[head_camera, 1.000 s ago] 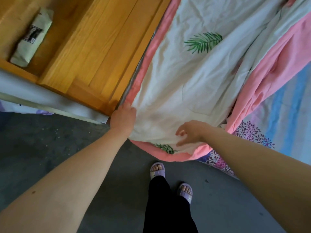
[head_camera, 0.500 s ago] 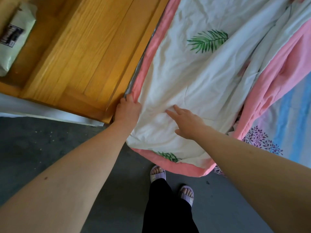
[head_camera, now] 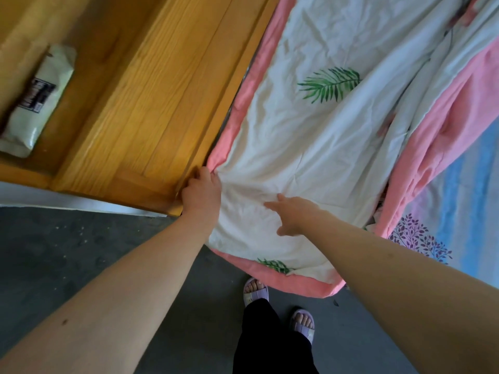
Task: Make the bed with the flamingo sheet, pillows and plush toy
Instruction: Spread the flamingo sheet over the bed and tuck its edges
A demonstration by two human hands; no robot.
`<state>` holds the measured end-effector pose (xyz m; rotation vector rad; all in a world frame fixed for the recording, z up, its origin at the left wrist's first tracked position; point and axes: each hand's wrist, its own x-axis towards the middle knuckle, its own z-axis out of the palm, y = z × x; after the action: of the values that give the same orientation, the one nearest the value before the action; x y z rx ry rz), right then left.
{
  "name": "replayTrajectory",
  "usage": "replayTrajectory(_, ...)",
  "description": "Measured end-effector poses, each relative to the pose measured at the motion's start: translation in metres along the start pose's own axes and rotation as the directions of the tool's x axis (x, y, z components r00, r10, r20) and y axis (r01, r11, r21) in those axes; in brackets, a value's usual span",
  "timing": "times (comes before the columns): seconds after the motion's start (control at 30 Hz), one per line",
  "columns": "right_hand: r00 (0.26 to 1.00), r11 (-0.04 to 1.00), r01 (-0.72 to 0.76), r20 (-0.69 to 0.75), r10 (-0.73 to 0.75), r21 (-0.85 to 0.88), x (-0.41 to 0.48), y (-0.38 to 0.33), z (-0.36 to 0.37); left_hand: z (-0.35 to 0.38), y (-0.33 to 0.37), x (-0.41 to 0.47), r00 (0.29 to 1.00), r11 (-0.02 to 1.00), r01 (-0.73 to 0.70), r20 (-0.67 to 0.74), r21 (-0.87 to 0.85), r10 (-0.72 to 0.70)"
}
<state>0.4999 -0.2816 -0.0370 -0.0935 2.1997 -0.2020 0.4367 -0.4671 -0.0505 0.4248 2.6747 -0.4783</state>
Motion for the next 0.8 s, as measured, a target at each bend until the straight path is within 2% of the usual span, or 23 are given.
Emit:
replayTrajectory(0.17, 0.999, 0.998, -0.001, -0.034, 0.003, 0.059, -0.018, 0.005, -0.013, -0.027, -0.011, -0.002, 0.995, 0.996, -0.071, 0.068, -0.054, 0.075)
replayTrajectory(0.3, 0.997, 0.997, -0.005, -0.075, 0.011, 0.075, -0.040, 0.008, -0.029, -0.057, -0.012, -0.009, 0.982, 0.983, -0.185, 0.049, 0.008, 0.184)
replayTrajectory(0.6, 0.963, 0.991, -0.027, -0.263, 0.061, 0.130, -0.085, 0.044, -0.114, -0.165, -0.014, 0.007, 0.971, 0.973, -0.226, -0.066, 0.042, 0.228)
replayTrajectory(0.8, 0.941, 0.977, -0.035, -0.322, 0.102, 0.209, -0.097, 0.091, -0.166, -0.233, 0.002, 0.045, 0.966, 0.969, -0.244, -0.083, 0.035, 0.246)
